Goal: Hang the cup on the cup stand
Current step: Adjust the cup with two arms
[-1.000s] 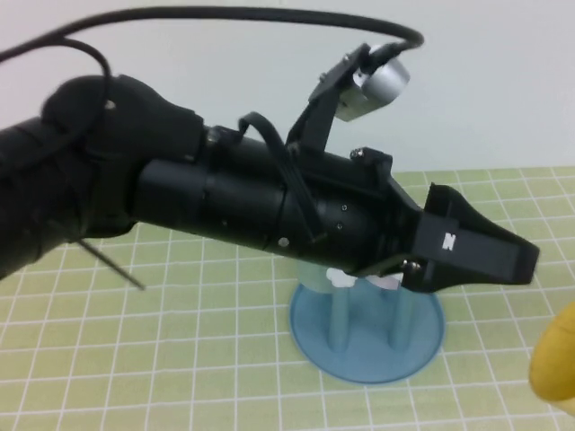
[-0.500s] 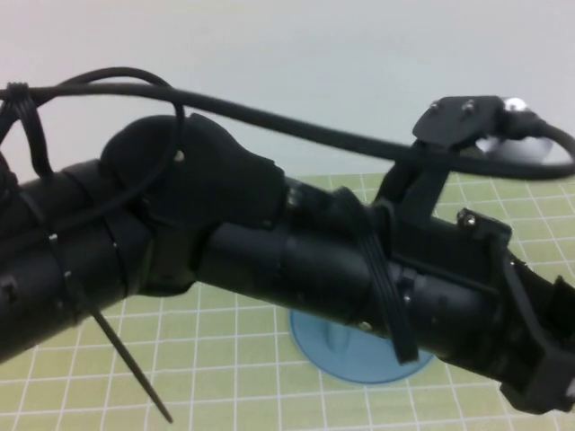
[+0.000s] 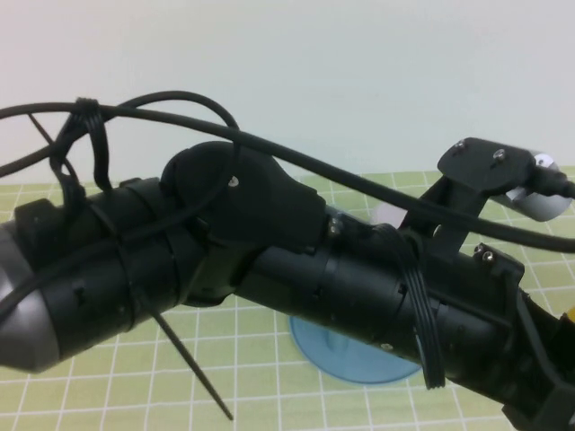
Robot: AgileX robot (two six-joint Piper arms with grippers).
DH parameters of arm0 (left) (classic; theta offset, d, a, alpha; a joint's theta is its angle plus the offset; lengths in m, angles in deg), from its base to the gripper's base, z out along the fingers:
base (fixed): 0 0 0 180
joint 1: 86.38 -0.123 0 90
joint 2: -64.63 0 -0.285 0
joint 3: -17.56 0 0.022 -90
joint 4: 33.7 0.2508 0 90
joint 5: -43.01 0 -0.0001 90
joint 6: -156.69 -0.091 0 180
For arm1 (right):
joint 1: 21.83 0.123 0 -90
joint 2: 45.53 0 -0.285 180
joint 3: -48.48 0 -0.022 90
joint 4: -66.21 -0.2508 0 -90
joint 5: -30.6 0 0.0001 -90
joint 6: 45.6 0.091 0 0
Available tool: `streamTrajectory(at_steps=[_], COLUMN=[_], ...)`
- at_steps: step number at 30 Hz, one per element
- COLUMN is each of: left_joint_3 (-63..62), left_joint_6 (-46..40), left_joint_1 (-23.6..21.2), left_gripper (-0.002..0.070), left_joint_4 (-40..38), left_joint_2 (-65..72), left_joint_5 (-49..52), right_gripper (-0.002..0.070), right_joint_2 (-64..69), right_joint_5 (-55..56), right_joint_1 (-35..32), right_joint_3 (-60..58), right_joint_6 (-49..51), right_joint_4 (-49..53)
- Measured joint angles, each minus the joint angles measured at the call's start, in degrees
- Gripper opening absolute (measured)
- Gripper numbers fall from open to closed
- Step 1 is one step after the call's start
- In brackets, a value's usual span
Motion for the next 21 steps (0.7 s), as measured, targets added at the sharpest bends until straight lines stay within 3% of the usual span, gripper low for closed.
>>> streamTrajectory(at_steps=[4,8,16,21], left_joint_3=[0.0,0.0,0.0,0.0], left_joint_6=[-1.8,-5.2,-7.9,-8.1], left_joint_1=[0.0,0.0,0.0,0.0], left_gripper=[0.0272,0.0004,0.0,0.0], left_joint_4=[-1.9,-3.4,-7.2,-8.1], left_joint_2=[0.9,1.8,3.7,4.1], left_joint_5=[0.0,2.9,6.8,7.1], right_gripper=[0.0584,0.0584,0.059,0.0664], right_joint_2=[0.0,0.1,0.1,0.1], right_joint_5=[0.8,2.2,0.6,1.2], right_joint_1=[0.0,0.0,0.0,0.0], right_joint_3=[0.0,-0.1,-0.2,-0.3], right_joint_6=[-1.0,-2.6,-4.0,-3.7], right_joint_4=[0.0,-0.8,-0.9,-1.2])
